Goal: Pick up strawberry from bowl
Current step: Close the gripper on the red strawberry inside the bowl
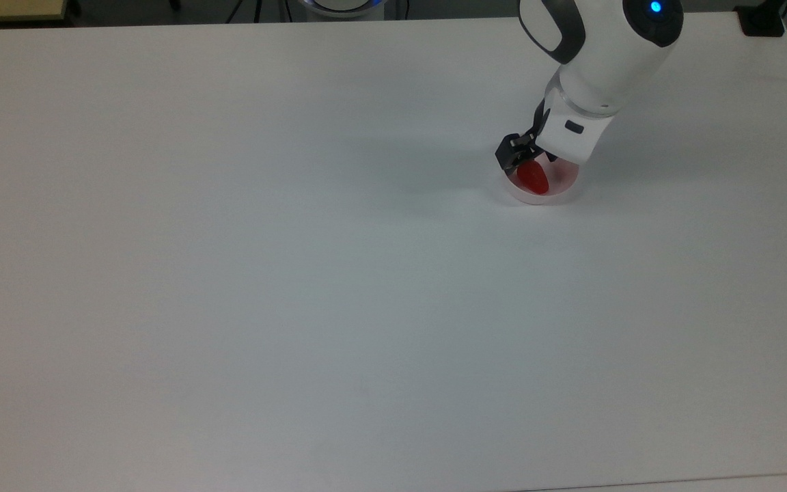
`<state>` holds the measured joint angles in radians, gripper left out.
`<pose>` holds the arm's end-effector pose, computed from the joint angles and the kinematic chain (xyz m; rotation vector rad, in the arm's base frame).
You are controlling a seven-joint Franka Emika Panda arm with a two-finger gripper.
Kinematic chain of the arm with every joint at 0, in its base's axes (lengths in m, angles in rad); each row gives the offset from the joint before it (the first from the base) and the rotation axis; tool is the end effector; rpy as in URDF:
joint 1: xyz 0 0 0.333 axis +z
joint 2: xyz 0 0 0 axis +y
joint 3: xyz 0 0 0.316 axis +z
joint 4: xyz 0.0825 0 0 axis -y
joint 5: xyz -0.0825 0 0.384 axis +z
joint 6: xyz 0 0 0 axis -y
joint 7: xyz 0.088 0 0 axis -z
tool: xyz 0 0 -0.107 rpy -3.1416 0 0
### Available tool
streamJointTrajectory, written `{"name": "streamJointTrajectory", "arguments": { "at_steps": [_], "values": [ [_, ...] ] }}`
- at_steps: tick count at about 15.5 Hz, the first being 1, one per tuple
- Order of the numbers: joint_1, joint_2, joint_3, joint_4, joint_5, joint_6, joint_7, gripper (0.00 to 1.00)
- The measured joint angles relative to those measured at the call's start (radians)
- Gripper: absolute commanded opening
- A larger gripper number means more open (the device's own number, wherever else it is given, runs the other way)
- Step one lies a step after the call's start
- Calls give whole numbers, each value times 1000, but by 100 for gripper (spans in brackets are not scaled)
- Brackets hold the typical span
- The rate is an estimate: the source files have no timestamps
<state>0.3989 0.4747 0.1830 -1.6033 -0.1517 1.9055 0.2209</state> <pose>0.5667 0.3427 0.3457 2.9586 0.6147 -0.1953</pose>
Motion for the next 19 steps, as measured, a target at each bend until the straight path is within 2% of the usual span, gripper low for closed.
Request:
{"name": "streamJointTrajectory", "arguments": {
  "at_steps": [5, 6, 8, 17, 19],
  "values": [
    [2, 13, 28, 0, -25, 0, -26, 75],
    [3, 13, 30, 0, -26, 0, -36, 67],
    [5, 14, 30, -3, -38, 0, -56, 64],
    [5, 38, 30, -17, -62, 7, -77, 63],
    [5, 45, 30, -18, -62, 10, -78, 34]
  ]
}}
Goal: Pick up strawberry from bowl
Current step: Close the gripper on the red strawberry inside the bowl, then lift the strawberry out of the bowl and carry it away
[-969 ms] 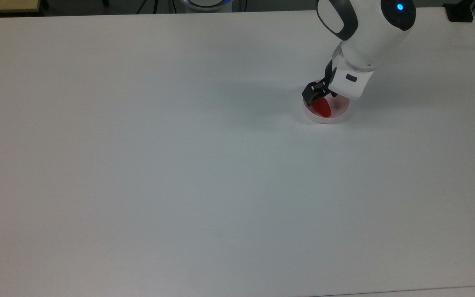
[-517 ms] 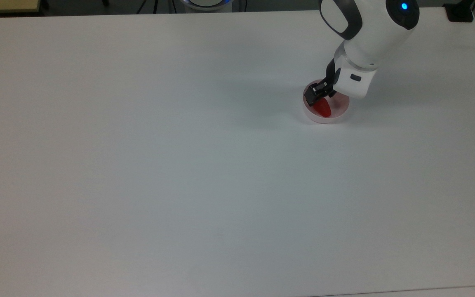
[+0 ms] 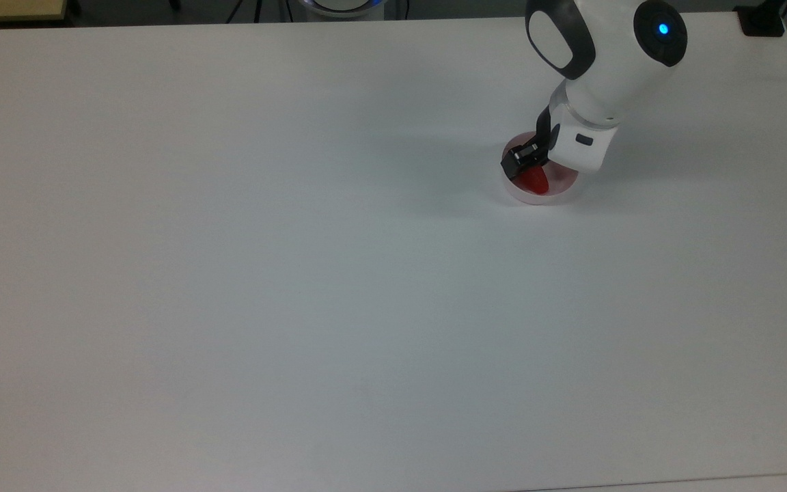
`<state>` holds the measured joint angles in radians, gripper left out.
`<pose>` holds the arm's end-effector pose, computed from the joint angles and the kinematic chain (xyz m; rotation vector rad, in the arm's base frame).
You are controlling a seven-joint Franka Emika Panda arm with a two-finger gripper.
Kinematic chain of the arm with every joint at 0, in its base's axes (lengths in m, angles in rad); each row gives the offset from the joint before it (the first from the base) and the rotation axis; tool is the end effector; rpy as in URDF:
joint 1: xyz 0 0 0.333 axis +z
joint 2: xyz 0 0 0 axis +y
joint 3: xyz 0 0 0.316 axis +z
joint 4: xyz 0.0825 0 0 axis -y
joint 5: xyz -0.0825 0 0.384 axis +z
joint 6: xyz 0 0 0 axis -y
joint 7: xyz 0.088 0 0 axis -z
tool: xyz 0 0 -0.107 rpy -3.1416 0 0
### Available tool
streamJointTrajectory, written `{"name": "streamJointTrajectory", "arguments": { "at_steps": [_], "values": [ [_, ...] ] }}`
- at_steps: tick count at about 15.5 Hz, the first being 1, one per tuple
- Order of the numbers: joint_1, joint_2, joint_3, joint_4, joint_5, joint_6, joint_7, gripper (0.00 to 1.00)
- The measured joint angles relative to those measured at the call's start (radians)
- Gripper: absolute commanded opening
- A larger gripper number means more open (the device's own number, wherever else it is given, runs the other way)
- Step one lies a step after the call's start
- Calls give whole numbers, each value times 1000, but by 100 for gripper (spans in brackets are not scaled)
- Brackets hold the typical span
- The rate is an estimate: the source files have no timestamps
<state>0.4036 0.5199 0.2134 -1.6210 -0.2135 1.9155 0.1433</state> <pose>0.5552 0.3559 0.3109 2.8629 0.8096 -0.2450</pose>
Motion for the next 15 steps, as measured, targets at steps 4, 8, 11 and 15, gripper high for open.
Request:
{"name": "streamJointTrajectory", "arguments": {
  "at_steps": [4, 8, 11, 15],
  "values": [
    [0, 2, 0, 1, 0, 1, -1, 15],
    [0, 0, 1, 7, 0, 1, -1, 15],
    [0, -18, 1, 17, 0, 1, -1, 15],
    [-3, -77, 1, 33, 1, -45, -1, 15]
  ]
}}
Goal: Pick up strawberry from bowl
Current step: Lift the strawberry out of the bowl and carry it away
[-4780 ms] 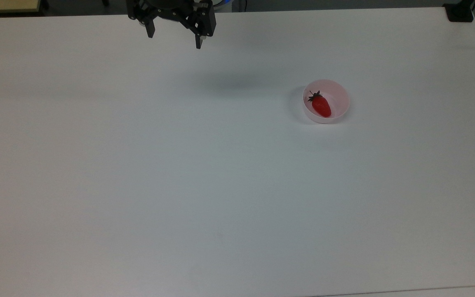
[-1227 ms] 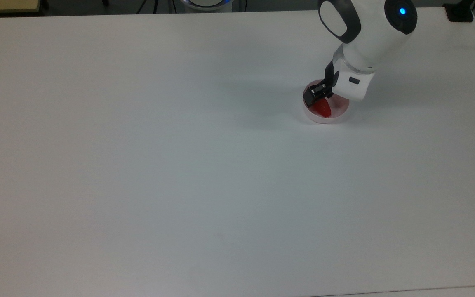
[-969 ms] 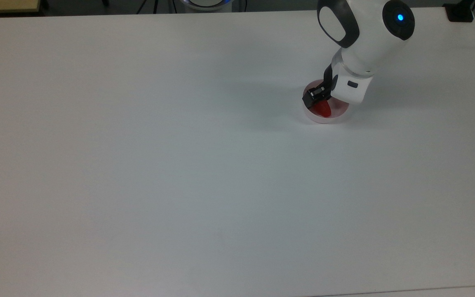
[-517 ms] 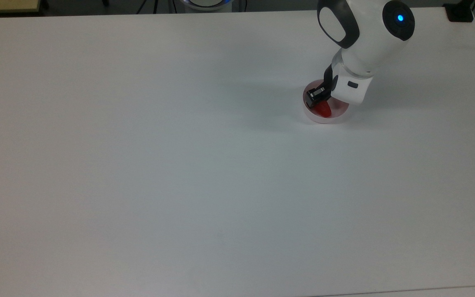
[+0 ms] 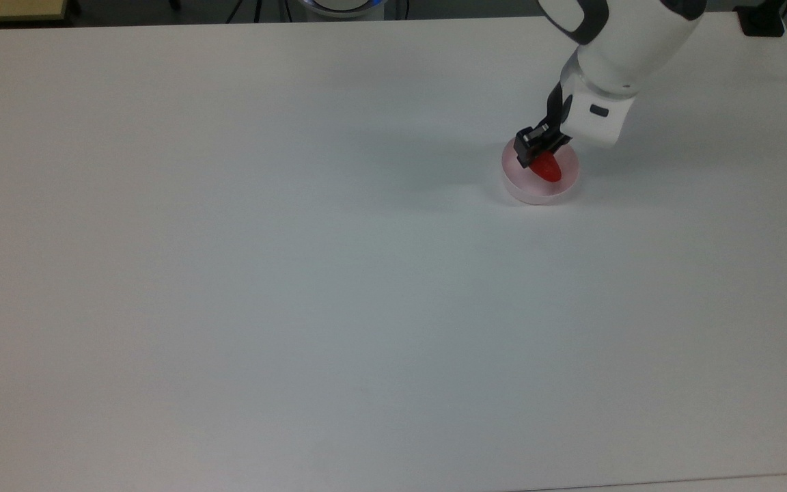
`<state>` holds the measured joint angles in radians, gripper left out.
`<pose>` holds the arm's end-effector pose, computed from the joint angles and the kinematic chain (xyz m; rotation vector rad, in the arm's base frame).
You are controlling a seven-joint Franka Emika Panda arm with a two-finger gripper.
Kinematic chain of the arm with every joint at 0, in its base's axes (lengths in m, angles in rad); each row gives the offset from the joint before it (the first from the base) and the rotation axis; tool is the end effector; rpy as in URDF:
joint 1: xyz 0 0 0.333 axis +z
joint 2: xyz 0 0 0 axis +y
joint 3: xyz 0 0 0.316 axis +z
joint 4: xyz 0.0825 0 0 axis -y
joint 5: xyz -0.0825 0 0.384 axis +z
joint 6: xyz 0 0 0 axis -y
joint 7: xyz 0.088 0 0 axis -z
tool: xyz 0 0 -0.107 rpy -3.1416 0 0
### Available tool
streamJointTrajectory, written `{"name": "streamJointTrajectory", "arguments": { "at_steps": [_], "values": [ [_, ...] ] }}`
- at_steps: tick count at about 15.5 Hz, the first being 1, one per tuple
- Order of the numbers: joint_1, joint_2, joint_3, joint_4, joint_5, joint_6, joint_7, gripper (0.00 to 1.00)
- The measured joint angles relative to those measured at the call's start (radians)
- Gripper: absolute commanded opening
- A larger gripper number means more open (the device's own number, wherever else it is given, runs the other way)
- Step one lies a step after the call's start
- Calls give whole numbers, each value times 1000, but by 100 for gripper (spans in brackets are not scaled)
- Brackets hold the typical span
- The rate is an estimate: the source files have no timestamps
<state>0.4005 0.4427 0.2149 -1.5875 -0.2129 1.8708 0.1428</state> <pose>0.5584 0.3542 0.3731 2.8785 0.7927 -0.1460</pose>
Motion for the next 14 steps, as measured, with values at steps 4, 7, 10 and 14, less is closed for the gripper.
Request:
{"name": "streamJointTrajectory", "arguments": {
  "at_steps": [4, 7, 10, 14],
  "values": [
    [-39, -53, -3, 7, 7, -84, 0, 15],
    [-132, -60, -11, 4, 7, -94, 0, 16],
    [-253, -41, -14, 0, 7, -87, -17, 18],
    [-366, 8, -15, -2, 4, -1, -37, 19]
  ]
}}
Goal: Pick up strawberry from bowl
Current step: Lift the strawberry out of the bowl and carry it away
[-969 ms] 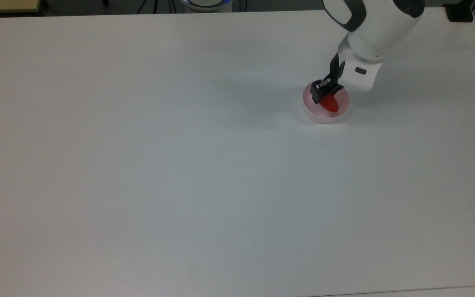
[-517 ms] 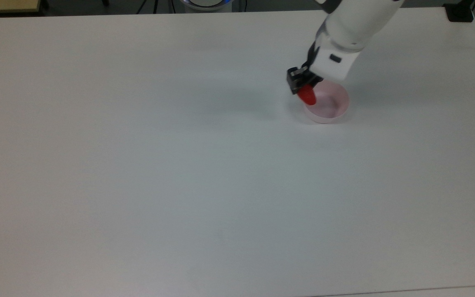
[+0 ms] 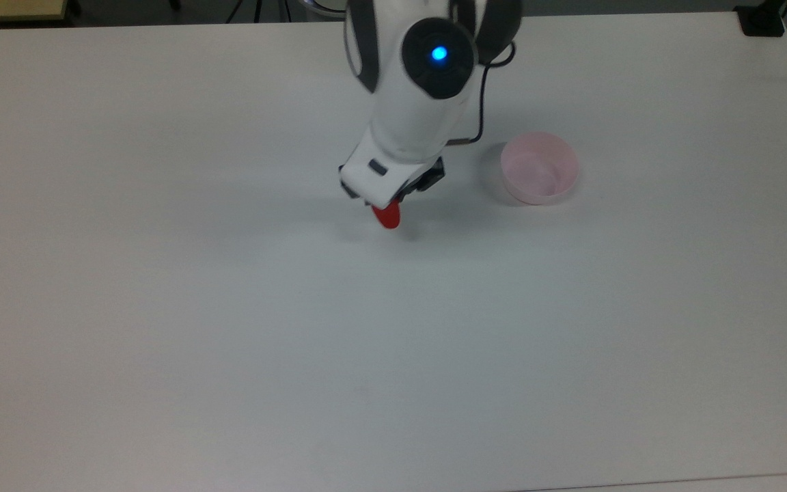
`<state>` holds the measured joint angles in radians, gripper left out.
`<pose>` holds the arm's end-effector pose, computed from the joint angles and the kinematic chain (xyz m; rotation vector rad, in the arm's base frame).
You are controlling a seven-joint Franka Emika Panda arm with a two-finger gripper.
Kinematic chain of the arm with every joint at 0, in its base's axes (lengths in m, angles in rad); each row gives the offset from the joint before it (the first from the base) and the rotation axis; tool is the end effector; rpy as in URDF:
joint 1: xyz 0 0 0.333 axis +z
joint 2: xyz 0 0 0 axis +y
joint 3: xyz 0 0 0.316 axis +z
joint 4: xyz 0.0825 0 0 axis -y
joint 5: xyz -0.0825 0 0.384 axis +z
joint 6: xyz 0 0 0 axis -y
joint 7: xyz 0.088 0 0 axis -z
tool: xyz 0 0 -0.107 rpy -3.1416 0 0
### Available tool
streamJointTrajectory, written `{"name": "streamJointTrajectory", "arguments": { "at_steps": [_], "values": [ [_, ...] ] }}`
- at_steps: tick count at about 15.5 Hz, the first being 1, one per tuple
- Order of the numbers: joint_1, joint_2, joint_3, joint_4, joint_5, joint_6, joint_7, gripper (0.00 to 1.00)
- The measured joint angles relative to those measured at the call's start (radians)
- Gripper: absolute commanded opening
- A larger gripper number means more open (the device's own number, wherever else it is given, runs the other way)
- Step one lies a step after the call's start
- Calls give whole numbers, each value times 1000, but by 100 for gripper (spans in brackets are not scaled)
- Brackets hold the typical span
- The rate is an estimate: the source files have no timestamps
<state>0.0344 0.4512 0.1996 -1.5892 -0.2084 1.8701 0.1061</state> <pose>0.6497 0.1224 0.3660 2.9892 0.2893 -0.2094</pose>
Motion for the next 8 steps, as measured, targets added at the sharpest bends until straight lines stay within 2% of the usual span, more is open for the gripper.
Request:
{"name": "streamJointTrajectory", "arguments": {
  "at_steps": [3, 4, 5, 6, 7, 8],
  "values": [
    [-42, 49, 0, -2, -28, 39, -1, 23],
    [-48, 63, -1, -2, -40, 40, -1, 26],
    [-52, 75, -2, -4, -47, 40, -1, 35],
    [-55, 84, -5, -6, -52, 40, -1, 60],
    [-57, 89, -11, -7, -53, 40, -1, 81],
    [-57, 87, -17, -5, -53, 40, -1, 95]
  ]
}}
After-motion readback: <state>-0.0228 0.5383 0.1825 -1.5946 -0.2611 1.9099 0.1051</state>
